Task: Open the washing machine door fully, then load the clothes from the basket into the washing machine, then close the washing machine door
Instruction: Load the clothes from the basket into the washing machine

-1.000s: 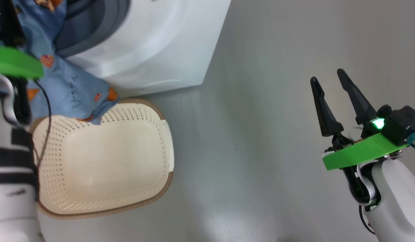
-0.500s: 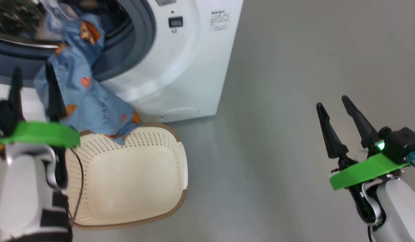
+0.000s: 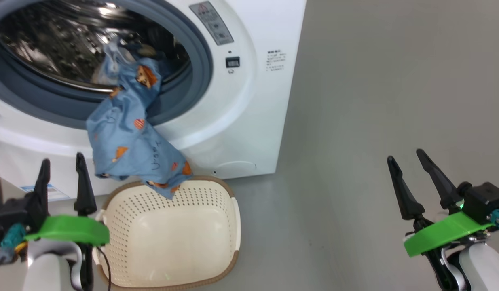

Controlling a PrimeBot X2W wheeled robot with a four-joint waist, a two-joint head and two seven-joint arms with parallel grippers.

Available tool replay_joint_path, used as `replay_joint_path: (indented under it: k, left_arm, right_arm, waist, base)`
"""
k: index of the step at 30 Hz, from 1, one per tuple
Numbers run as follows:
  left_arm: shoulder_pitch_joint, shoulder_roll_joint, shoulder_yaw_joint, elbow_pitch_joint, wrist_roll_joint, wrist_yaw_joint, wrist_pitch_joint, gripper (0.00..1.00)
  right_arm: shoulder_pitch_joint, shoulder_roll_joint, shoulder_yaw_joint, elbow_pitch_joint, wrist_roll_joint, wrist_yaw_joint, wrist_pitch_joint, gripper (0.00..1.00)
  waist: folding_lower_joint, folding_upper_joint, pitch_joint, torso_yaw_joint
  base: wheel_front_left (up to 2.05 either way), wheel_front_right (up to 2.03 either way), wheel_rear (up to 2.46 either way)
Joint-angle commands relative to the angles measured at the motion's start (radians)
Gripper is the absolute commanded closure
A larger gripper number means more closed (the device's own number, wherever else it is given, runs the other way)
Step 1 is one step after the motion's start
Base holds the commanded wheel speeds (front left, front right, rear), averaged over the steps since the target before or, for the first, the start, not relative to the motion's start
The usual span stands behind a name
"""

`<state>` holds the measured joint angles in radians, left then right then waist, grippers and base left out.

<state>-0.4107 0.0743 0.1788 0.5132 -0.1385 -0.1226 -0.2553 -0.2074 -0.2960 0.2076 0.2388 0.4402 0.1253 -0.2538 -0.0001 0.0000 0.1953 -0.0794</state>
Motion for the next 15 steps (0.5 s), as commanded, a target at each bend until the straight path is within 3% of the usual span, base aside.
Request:
replay_joint_path:
  k: [1, 15]
  left_arm:
    - [0.014, 0.022, 0.030, -0.036, 0.011, -0.003, -0.006, 0.00]
    - [0.194, 0.013, 0.005, -0.125, 0.007, -0.008, -0.006, 0.00]
  right_arm:
    - [0.015, -0.021, 0.007, -0.020, 0.010, 0.005, -0.008, 0.00]
    - [0.109, -0.024, -0.026, -0.025, 0.006, 0.005, -0.008, 0.00]
  waist:
    - [0.0002, 0.0000, -0.033, 0.021]
    - [0.0002, 0.0000, -0.114, 0.047]
  base:
    - [0.00, 0.00, 0.00]
    - [0.00, 0.00, 0.00]
